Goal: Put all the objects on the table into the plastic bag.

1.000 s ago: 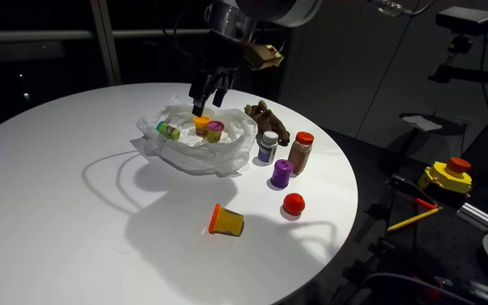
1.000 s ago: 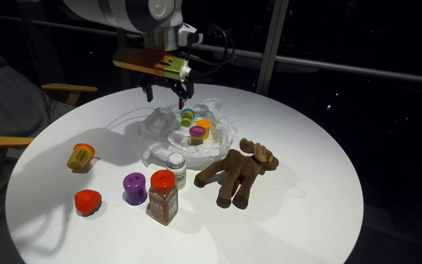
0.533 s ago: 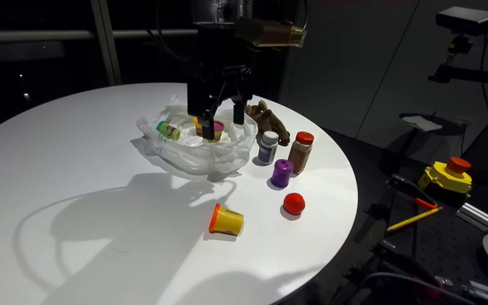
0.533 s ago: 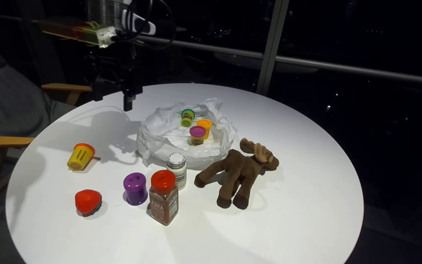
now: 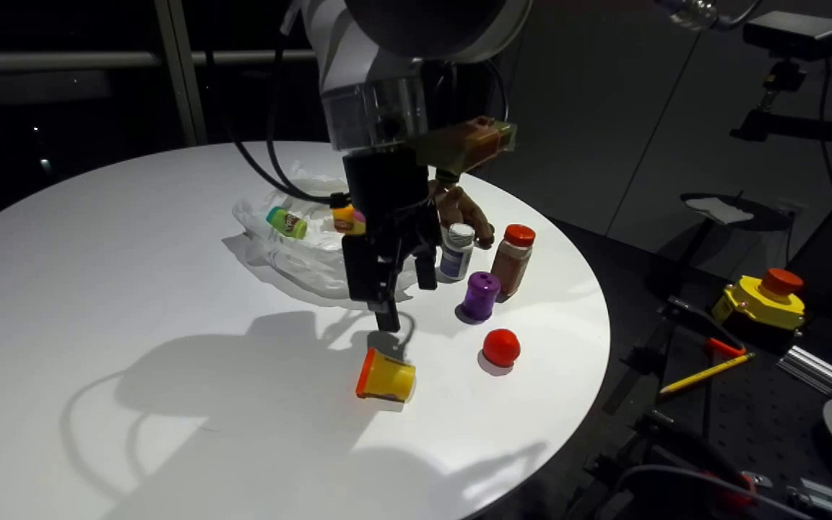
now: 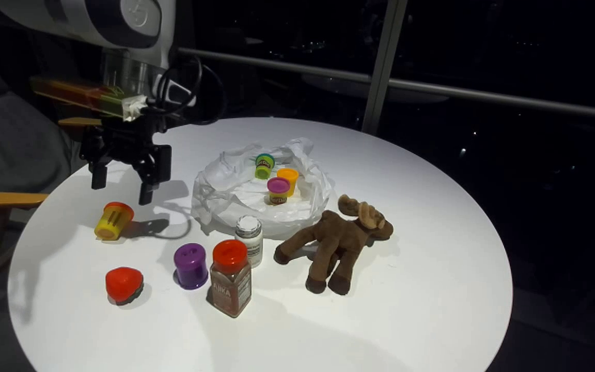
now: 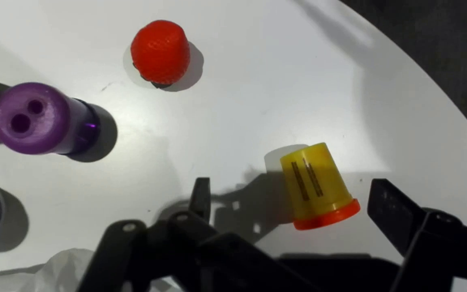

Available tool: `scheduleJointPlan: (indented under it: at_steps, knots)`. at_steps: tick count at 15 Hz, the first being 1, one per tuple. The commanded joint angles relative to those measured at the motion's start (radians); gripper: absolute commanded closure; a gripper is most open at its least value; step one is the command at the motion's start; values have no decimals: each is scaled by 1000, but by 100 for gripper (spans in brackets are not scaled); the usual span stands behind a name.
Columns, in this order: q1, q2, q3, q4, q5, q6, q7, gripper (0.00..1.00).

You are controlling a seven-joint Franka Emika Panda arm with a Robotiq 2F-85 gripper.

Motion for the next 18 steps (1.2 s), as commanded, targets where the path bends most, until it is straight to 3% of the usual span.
scheduleJointPlan:
  at_steps: [1, 6, 13, 18]
  knots:
    - [-10, 37, 48, 9, 52, -22, -148, 0]
    - [5, 55, 80, -5, 45, -37, -226, 0]
    - [29, 89, 40, -37, -103, 218, -278, 0]
    - [22, 127, 41, -52, -157, 320, -299, 0]
